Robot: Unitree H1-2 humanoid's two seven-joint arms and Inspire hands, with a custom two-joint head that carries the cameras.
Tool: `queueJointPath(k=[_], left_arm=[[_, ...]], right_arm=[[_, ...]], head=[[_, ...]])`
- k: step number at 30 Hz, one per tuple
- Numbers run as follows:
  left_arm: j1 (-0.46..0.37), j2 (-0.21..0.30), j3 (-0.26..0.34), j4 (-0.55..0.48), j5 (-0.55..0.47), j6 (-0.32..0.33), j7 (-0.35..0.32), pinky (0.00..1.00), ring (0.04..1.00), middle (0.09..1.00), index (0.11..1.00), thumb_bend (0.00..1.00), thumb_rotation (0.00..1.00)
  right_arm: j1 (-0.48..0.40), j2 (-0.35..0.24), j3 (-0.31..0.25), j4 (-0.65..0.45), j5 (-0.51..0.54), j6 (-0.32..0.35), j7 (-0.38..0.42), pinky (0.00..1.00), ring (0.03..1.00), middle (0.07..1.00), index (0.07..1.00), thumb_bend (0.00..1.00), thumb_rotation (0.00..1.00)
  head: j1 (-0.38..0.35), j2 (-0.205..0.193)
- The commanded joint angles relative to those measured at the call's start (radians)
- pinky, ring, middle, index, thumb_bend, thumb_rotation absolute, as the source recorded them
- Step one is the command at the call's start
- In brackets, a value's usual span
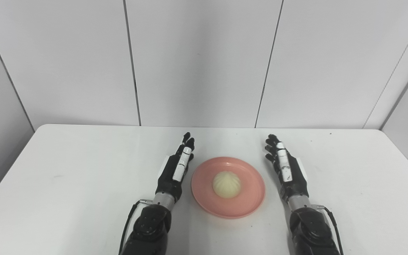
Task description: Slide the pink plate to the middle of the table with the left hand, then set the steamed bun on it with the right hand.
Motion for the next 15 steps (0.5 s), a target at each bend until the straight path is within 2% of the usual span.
queueJointPath(k=[1,2,6,10,15], left_arm=[[0.006,-0.001,0.003,-0.005,0.02,0.015,0.039,1.0,1.0,1.0,1.0,0.69,0.95],[0.008,-0.002,0.004,-0.007,0.023,0.013,0.049,1.0,1.0,1.0,1.0,0.66,0.95],[0.012,-0.009,0.013,-0.006,0.032,-0.007,0.088,1.0,1.0,1.0,1.0,0.65,0.95],[0.007,-0.013,0.016,0.016,0.049,-0.043,0.14,1.0,1.0,1.0,1.0,0.69,0.95],[0.005,-0.015,0.012,0.026,0.067,-0.053,0.173,1.0,1.0,1.0,1.0,0.67,0.95]], right_arm=[[0.001,0.023,-0.001,0.009,0.028,0.004,0.015,0.91,0.935,0.952,0.956,0.88,1.0],[0.002,0.025,0.0,0.01,0.034,0.003,0.015,0.91,0.94,0.958,0.965,0.86,1.0],[0.005,0.027,0.006,0.018,0.028,-0.012,0.005,0.94,0.947,0.964,0.97,0.85,1.0],[0.006,0.032,0.003,0.015,0.021,-0.026,-0.014,0.95,0.955,0.968,0.971,0.85,1.0],[0.004,0.034,-0.005,0.011,0.032,-0.017,-0.026,0.95,0.948,0.963,0.964,0.86,0.99]], head=[[-0.001,0.001],[-0.001,0.001],[-0.004,-0.001],[-0.007,-0.001],[-0.005,-0.003]])
